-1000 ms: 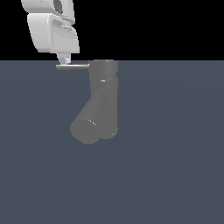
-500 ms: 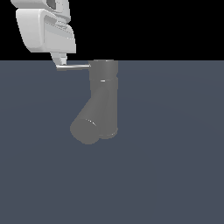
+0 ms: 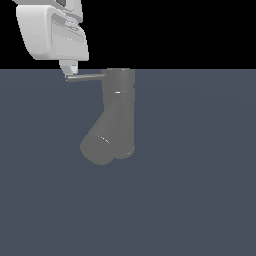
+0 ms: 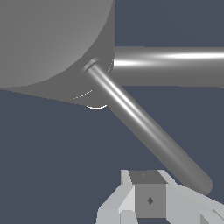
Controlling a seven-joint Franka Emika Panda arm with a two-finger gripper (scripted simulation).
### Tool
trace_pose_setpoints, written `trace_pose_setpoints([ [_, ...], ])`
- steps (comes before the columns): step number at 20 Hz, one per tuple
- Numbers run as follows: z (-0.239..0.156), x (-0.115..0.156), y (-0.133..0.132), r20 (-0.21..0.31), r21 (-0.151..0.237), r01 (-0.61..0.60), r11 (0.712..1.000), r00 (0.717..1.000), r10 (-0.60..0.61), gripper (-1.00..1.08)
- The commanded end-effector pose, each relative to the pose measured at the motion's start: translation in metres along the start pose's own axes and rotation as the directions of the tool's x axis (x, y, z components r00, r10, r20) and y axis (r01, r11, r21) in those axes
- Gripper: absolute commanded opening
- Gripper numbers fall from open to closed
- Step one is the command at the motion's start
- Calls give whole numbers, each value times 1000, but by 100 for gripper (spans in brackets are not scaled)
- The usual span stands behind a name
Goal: Turn on the faucet by rotating a designated handle.
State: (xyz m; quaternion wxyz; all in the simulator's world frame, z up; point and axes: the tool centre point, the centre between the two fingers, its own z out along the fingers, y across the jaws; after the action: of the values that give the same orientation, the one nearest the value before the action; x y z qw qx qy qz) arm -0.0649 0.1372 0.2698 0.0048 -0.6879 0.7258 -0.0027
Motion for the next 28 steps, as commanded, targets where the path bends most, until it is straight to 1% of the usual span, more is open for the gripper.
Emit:
trace_pose_setpoints([
  [1, 0, 14, 7, -4, -6, -13, 1000, 1000, 13, -100],
  [21, -1, 63, 55, -3, -10, -13, 1000, 1000, 13, -100],
  [22, -1, 63, 55, -3, -10, -13, 1000, 1000, 13, -100],
  [23, -1, 54, 52, -4, -6, 0, 1000, 1000, 0, -100],
  [28, -1, 84, 51, -4, -7, -4, 1000, 1000, 4, -100],
])
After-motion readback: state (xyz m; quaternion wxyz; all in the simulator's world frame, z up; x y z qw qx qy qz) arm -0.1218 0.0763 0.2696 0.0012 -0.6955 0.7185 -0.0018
